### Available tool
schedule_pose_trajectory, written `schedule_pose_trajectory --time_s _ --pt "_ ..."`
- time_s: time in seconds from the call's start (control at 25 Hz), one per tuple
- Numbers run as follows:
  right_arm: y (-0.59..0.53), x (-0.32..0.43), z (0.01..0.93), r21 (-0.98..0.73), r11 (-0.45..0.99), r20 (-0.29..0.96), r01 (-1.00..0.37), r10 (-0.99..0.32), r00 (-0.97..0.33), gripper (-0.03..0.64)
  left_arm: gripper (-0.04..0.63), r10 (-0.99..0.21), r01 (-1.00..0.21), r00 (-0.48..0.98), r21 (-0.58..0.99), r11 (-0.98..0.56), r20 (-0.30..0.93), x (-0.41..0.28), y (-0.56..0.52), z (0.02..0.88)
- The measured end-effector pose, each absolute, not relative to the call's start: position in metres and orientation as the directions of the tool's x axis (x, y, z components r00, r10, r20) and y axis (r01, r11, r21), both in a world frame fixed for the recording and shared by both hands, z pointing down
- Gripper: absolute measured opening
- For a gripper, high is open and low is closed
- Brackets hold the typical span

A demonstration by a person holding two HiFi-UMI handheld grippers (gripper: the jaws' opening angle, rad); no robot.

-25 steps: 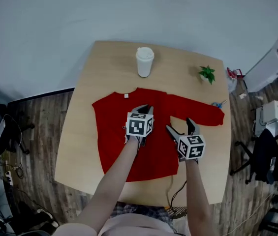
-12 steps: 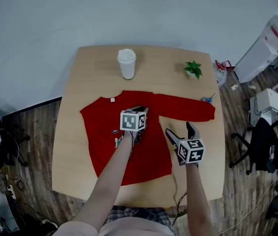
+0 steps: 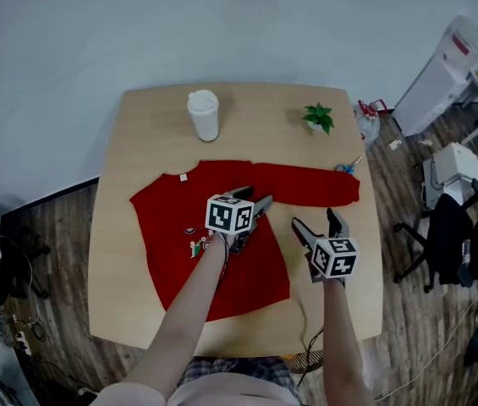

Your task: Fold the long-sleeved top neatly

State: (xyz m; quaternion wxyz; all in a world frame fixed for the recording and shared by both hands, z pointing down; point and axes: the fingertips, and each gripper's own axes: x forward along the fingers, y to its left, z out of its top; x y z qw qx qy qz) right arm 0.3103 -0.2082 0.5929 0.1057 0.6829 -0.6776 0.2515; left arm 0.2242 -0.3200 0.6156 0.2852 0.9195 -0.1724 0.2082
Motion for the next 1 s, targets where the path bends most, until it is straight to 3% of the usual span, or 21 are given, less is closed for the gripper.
schedule_pose_trajectory --time_s 0.36,0.8,1.0 --pt "-0.189 0.352 0.588 -0.205 -0.141 0.472 -0.968 -0.881 0.029 0.446 0.262 -0.280 -0.476 0.835 0.368 -0.799 0.473 0.242 -0.322 0.593" --pt "-0.195 0.443 0.573 -0.146 -0.224 0.461 -0.964 -0.877 0.134 0.390 0.298 -0.227 -0.411 0.848 0.325 -0.852 0.479 0.323 -0.318 0.580" --pt "-0.205 0.485 0.594 -0.136 -0.287 0.499 -0.948 -0.846 0.185 0.325 0.299 -0.183 -0.386 0.848 0.342 -0.857 0.497 0.361 -0.309 0.597"
